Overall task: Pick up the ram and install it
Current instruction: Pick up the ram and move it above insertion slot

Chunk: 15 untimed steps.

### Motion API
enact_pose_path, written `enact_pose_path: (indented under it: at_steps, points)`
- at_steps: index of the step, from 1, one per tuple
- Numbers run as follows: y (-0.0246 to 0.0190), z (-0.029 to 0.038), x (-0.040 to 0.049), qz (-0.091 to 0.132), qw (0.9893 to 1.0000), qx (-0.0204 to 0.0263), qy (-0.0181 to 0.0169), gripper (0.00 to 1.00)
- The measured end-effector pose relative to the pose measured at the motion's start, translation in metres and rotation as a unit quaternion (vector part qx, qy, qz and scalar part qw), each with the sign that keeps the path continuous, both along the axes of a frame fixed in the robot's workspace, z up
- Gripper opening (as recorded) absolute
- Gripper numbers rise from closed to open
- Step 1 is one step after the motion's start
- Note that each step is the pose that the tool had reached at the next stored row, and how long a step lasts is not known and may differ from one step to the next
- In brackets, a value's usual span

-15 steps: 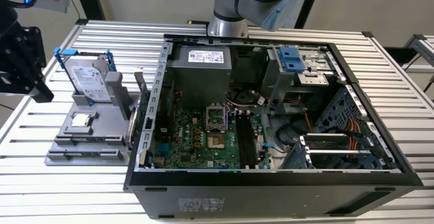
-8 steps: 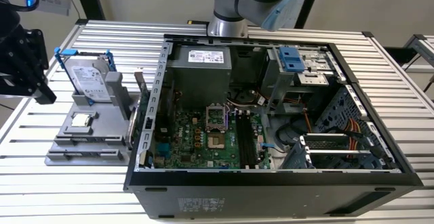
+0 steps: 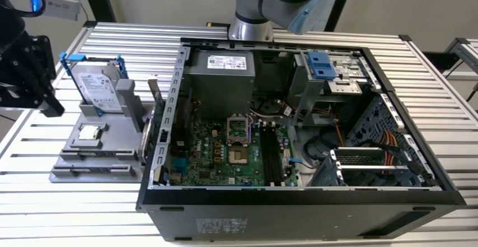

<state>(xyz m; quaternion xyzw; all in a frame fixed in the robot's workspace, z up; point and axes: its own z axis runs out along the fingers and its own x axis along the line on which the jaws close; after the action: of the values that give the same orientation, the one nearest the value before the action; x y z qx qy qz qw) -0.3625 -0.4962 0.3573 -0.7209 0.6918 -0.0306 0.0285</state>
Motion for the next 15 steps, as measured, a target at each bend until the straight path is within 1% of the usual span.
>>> enact_pose_path:
  at_steps: [9,11,12,13,14,15]
  points:
    - [0.0000,-0.0044,0.0000,0.000,1.0000,-0.0001,-0.0001,0.00]
    - [0.0000,-0.0055,0.0000,0.000,1.0000,-0.0001,0.0007,0.00]
    - [0.0001,-0.0059,0.0000,0.000,1.0000,-0.0001,0.0028,0.00]
    - [0.0001,-0.0061,0.0000,0.000,1.0000,-0.0001,0.0064,0.00]
    - [0.0001,-0.0063,0.0000,0.000,0.9999,0.0000,0.0117,0.00]
    - [0.0001,-0.0066,-0.0001,0.000,0.9999,0.0000,0.0160,0.00]
